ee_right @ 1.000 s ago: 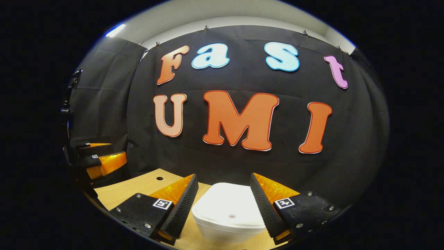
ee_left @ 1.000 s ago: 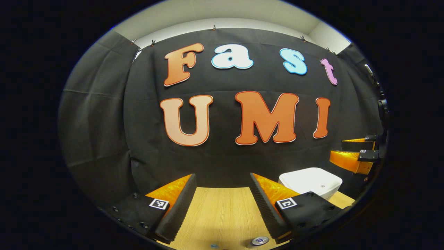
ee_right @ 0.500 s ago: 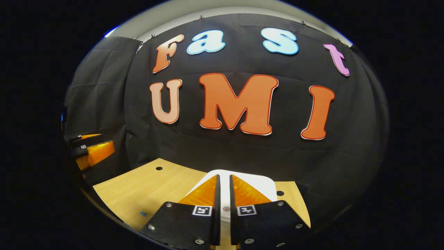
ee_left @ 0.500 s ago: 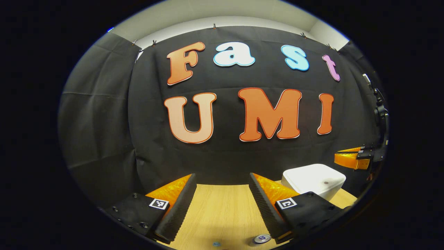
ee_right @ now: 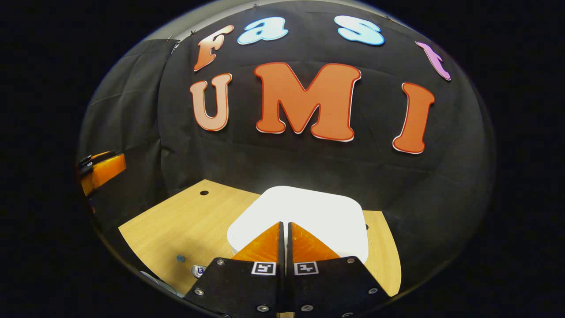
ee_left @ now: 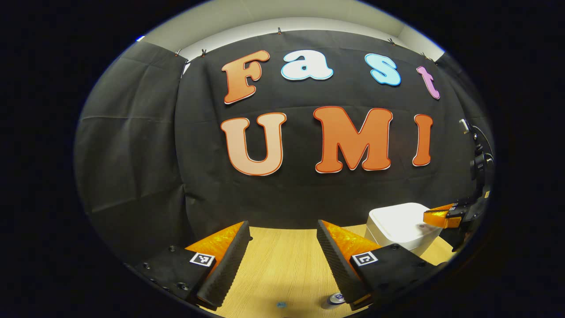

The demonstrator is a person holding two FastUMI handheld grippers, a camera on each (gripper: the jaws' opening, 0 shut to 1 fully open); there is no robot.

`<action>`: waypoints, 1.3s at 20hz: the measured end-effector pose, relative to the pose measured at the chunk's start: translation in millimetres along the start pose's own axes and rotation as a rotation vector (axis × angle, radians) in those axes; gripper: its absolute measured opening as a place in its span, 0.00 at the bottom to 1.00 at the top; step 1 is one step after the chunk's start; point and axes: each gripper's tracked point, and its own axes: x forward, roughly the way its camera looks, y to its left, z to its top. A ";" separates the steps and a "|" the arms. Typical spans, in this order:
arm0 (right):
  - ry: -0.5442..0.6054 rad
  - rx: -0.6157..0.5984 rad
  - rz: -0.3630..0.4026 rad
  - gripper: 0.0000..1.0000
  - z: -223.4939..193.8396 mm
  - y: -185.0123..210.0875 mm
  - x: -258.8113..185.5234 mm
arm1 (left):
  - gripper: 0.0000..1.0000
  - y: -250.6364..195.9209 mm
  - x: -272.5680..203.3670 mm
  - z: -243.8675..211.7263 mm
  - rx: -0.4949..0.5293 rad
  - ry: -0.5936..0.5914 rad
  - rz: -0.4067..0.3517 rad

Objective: Press the lid of the desktop garbage bin to open it, pick up the crumpled paper on the desktop and throw it into the bin, then pick up the pop can on the desktop and drop it into the bin, and finally close the garbage bin lid.

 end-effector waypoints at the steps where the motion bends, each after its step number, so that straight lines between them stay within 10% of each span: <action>1: 0.030 0.013 0.017 0.01 -6.3 2.6 1.3 | 0.97 0.6 -0.4 -3.6 0.004 0.007 0.008; 14: 0.076 0.022 0.082 0.01 -15.5 7.1 6.1 | 0.97 -9.3 -16.9 -34.7 0.006 0.082 0.051; 26: -0.349 -0.124 0.014 0.01 69.7 -17.2 -31.2 | 0.97 12.7 -46.7 -66.7 -0.019 0.130 0.196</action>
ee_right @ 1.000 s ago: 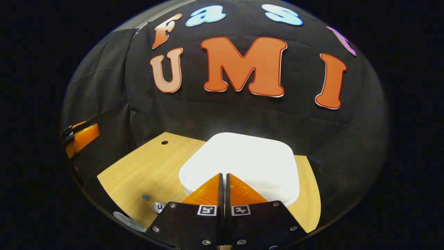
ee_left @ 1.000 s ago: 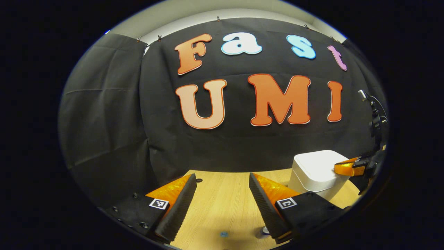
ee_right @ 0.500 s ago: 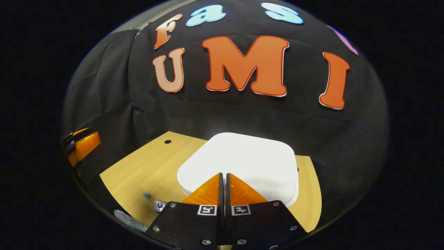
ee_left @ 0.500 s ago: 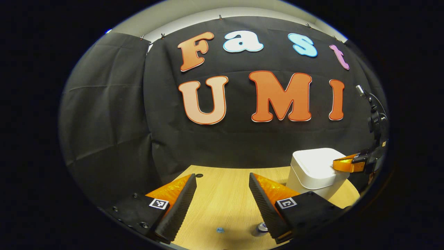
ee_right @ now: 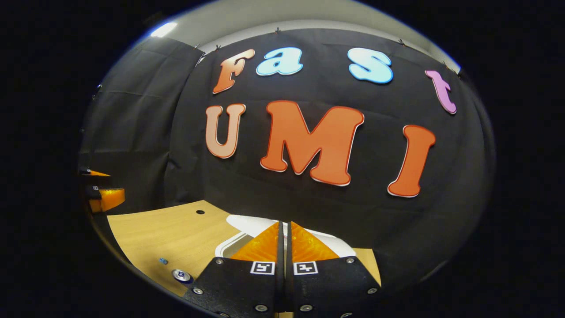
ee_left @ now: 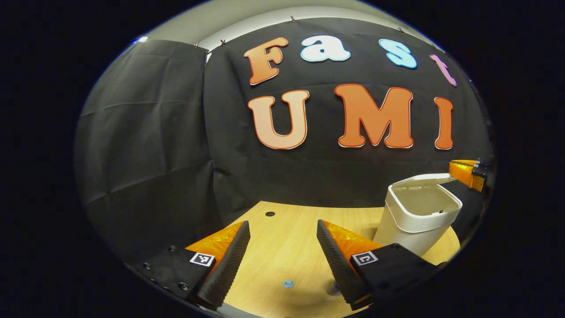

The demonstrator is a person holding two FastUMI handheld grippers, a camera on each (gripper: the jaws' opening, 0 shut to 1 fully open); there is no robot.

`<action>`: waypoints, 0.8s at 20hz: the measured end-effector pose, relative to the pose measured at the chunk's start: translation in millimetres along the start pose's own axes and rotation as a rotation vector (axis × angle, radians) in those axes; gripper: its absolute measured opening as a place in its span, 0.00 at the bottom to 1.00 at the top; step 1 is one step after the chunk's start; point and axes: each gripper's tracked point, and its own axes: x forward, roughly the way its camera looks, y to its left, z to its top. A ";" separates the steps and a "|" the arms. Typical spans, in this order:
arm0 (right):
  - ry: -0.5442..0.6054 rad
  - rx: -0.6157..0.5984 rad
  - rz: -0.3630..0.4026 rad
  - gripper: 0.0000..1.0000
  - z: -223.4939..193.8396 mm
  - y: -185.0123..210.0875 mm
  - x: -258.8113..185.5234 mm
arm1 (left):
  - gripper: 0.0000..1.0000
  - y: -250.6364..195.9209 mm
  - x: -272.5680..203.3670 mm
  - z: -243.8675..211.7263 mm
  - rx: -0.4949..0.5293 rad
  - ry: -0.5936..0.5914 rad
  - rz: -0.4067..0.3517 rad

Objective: Press the lid of the desktop garbage bin to open it, pick up the crumpled paper on the desktop and throw it into the bin, then pick up the pop can on the desktop and drop it into the bin, and finally close the garbage bin lid.

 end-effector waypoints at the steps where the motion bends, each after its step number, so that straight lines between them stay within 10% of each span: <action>1: -0.012 0.020 0.008 0.02 6.3 2.6 -2.9 | 0.97 2.3 -0.6 -4.2 0.001 0.010 0.002; 4: -0.037 0.038 0.015 0.22 19.2 8.7 -8.8 | 0.97 10.5 6.1 -19.9 0.014 0.050 -0.010; 9: -0.007 0.017 0.019 0.88 9.2 36.2 -18.2 | 0.97 6.8 30.3 -52.3 0.002 0.163 -0.125; 16: 0.205 0.093 0.034 0.99 -57.0 91.3 -29.3 | 0.97 -8.9 59.3 -123.2 0.057 0.359 -0.283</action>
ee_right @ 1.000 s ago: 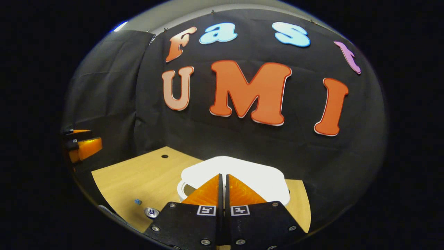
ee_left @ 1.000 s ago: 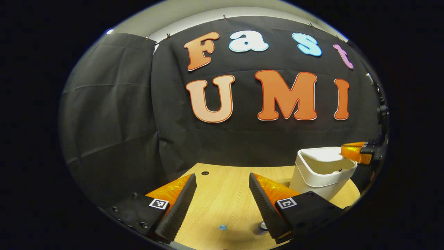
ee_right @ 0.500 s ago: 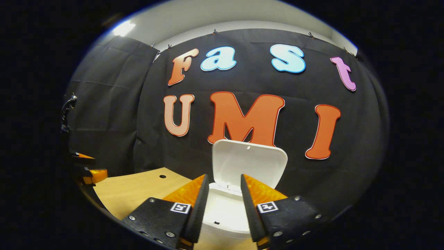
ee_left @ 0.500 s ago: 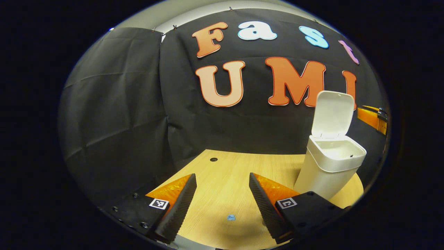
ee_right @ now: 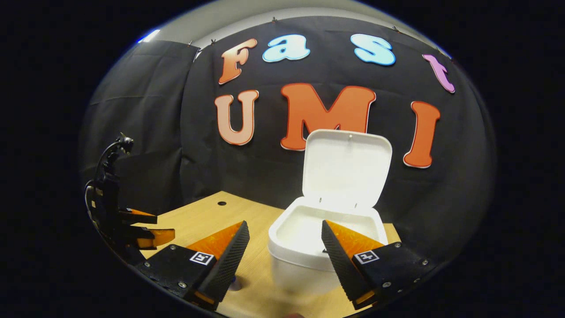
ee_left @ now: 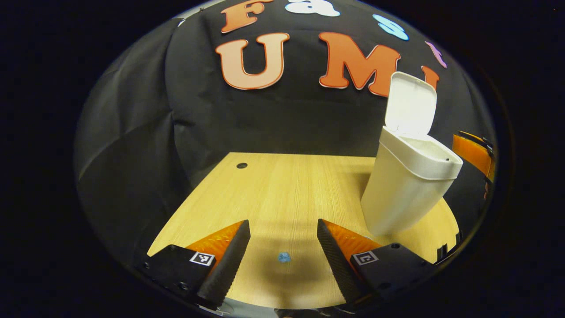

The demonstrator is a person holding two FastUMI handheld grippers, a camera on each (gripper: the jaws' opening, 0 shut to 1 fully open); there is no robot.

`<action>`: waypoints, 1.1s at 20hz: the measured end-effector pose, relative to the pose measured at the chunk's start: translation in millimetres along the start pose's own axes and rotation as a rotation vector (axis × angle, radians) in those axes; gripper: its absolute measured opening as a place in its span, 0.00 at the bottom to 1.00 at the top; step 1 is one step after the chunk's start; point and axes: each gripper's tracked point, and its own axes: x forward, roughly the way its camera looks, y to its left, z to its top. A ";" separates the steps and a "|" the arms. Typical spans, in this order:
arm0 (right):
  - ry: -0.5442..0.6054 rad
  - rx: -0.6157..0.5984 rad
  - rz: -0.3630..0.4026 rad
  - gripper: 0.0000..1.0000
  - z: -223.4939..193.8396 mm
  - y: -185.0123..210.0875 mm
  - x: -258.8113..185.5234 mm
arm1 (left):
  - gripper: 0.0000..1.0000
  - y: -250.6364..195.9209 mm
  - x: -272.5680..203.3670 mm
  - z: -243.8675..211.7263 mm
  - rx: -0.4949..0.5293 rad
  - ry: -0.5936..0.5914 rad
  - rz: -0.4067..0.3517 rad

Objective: Press the lid of the desktop garbage bin to open it, pick up the crumpled paper on the desktop and throw it into the bin, then pick up the pop can on the desktop and drop it into the bin, and finally close the garbage bin lid.

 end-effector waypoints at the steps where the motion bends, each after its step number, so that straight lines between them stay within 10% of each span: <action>1: 0.032 -0.002 -0.002 0.99 -11.8 2.1 -0.9 | 0.98 -0.5 6.5 -5.8 0.006 0.023 -0.019; 22: 0.378 0.035 0.118 1.00 -177.0 117.4 20.5 | 0.98 15.6 98.2 -149.5 0.056 0.495 -0.190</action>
